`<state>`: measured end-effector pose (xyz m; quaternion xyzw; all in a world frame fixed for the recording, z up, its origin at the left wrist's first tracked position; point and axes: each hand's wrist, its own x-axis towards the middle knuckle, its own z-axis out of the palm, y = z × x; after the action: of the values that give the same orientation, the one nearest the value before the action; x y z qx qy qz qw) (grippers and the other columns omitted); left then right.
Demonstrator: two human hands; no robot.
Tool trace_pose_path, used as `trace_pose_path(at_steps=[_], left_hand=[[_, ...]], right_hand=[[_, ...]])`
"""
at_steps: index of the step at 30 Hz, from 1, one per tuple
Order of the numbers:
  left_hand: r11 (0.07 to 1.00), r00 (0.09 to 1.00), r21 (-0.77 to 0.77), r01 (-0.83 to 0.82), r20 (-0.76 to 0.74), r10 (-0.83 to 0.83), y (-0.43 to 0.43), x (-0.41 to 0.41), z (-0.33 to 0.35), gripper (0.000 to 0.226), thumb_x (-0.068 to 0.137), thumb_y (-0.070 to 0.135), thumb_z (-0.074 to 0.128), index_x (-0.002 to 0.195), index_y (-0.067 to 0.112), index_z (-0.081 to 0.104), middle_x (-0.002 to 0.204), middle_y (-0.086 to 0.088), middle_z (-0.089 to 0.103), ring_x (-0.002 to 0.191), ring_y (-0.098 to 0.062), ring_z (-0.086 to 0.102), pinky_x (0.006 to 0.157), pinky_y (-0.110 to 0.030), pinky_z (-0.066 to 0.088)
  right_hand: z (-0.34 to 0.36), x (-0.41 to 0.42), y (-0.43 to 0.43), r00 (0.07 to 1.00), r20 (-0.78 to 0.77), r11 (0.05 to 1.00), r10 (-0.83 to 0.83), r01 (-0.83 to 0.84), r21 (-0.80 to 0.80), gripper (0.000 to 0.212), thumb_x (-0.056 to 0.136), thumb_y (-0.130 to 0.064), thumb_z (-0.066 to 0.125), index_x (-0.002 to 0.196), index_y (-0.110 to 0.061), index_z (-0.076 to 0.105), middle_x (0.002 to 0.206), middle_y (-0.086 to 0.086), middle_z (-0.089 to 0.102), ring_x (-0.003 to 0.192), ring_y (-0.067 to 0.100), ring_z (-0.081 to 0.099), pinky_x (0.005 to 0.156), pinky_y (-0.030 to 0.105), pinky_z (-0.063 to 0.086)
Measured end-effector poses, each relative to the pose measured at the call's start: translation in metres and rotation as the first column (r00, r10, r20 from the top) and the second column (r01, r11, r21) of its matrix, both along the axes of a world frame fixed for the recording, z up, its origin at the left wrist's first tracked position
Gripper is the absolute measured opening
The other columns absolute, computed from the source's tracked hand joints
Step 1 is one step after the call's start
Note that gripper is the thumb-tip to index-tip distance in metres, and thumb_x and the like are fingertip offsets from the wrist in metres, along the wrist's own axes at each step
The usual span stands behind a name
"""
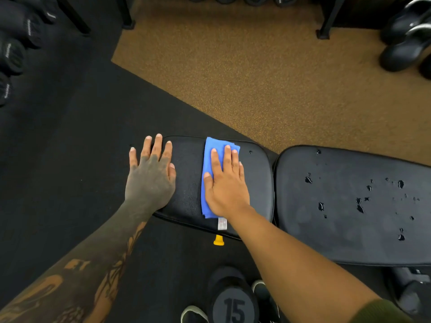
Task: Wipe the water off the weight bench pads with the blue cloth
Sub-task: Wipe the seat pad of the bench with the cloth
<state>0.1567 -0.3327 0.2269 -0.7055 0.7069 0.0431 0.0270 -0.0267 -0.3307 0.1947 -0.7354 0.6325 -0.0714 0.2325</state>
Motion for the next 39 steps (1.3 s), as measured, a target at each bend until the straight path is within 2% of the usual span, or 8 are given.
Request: trace_pose_path(at_steps=[5, 11, 15, 19, 26, 29, 34, 39], left_hand=[[0.999, 0.998, 0.027, 0.018, 0.063, -0.020, -0.001, -0.006, -0.002, 0.062, 0.099, 0.035, 0.025, 0.153, 0.007, 0.014, 0.163, -0.013, 0.009, 0.151, -0.032, 0.001, 0.119, -0.055, 0.007], [0.999, 0.994, 0.022, 0.041, 0.096, -0.042, -0.002, -0.009, 0.000, 0.064, 0.098, 0.038, 0.026, 0.152, 0.005, 0.014, 0.162, -0.017, 0.010, 0.150, -0.033, 0.004, 0.120, -0.055, 0.009], [0.999, 0.995, 0.026, 0.041, 0.088, -0.043, -0.001, -0.009, 0.001, 0.064, 0.098, 0.038, 0.027, 0.152, 0.006, 0.015, 0.162, -0.017, 0.011, 0.150, -0.033, 0.009, 0.119, -0.054, 0.017], [0.999, 0.995, 0.027, 0.041, 0.094, -0.043, -0.002, -0.010, 0.000, 0.063, 0.099, 0.038, 0.026, 0.153, 0.009, 0.013, 0.162, -0.016, 0.011, 0.150, -0.032, 0.009, 0.119, -0.053, 0.019], [0.999, 0.994, 0.014, 0.030, 0.108, -0.031, -0.002, -0.012, 0.001, 0.062, 0.098, 0.038, 0.028, 0.152, 0.008, 0.016, 0.162, -0.017, 0.013, 0.150, -0.033, 0.009, 0.118, -0.058, 0.013], [0.999, 0.993, 0.025, 0.022, 0.115, -0.025, -0.001, -0.014, -0.001, 0.063, 0.099, 0.039, 0.027, 0.152, 0.008, 0.015, 0.162, -0.017, 0.011, 0.150, -0.032, 0.005, 0.118, -0.059, 0.011], [0.999, 0.993, 0.025, 0.039, 0.113, -0.041, -0.001, -0.015, -0.001, 0.063, 0.099, 0.041, 0.026, 0.153, 0.011, 0.011, 0.162, -0.017, 0.008, 0.150, -0.033, 0.002, 0.119, -0.058, 0.008], [0.999, 0.994, 0.022, 0.039, 0.105, -0.041, -0.002, -0.016, 0.000, 0.063, 0.099, 0.041, 0.026, 0.154, 0.013, 0.011, 0.162, -0.017, 0.006, 0.150, -0.033, 0.001, 0.119, -0.057, 0.007]], right_hand=[[0.007, 0.017, -0.016, 1.000, 0.004, 1.000, -0.023, 0.023, 0.015, 0.062, 0.103, -0.039, 0.022, 0.155, -0.016, -0.002, 0.162, 0.014, -0.016, 0.148, 0.031, -0.019, 0.120, 0.042, -0.008], [0.001, -0.002, 0.017, 0.990, 0.041, 0.989, 0.137, -0.135, -0.057, 0.064, 0.101, -0.042, 0.023, 0.156, -0.020, 0.000, 0.163, 0.008, -0.013, 0.148, 0.023, -0.020, 0.119, 0.036, -0.010], [-0.006, -0.021, 0.006, 0.999, 0.007, 0.998, 0.052, -0.052, -0.019, 0.063, 0.102, -0.039, 0.025, 0.155, -0.019, 0.001, 0.163, 0.010, -0.012, 0.149, 0.025, -0.016, 0.121, 0.039, -0.005], [-0.002, -0.008, -0.024, 0.999, -0.008, 0.999, -0.045, 0.045, 0.018, 0.062, 0.102, -0.037, 0.025, 0.155, -0.015, 0.001, 0.163, 0.013, -0.011, 0.149, 0.030, -0.015, 0.121, 0.043, -0.003], [-0.001, -0.013, 0.008, 0.994, 0.035, 0.994, 0.102, -0.100, -0.050, 0.065, 0.102, -0.041, 0.026, 0.156, -0.015, 0.000, 0.163, 0.010, -0.012, 0.149, 0.024, -0.017, 0.121, 0.038, -0.006], [-0.010, -0.031, 0.012, 0.999, 0.022, 0.999, 0.037, -0.037, -0.020, 0.065, 0.102, -0.041, 0.025, 0.155, -0.015, -0.001, 0.163, 0.009, -0.012, 0.149, 0.023, -0.017, 0.120, 0.038, -0.007], [-0.011, -0.033, -0.023, 0.991, -0.022, 0.991, -0.128, 0.129, 0.033, 0.065, 0.102, -0.037, 0.027, 0.155, -0.010, 0.001, 0.162, 0.015, -0.010, 0.149, 0.030, -0.013, 0.121, 0.043, -0.002], [-0.006, -0.020, -0.014, 1.000, 0.011, 1.000, 0.016, -0.016, -0.022, 0.066, 0.102, -0.040, 0.026, 0.155, -0.011, 0.000, 0.162, 0.014, -0.011, 0.149, 0.029, -0.015, 0.121, 0.042, -0.005]])
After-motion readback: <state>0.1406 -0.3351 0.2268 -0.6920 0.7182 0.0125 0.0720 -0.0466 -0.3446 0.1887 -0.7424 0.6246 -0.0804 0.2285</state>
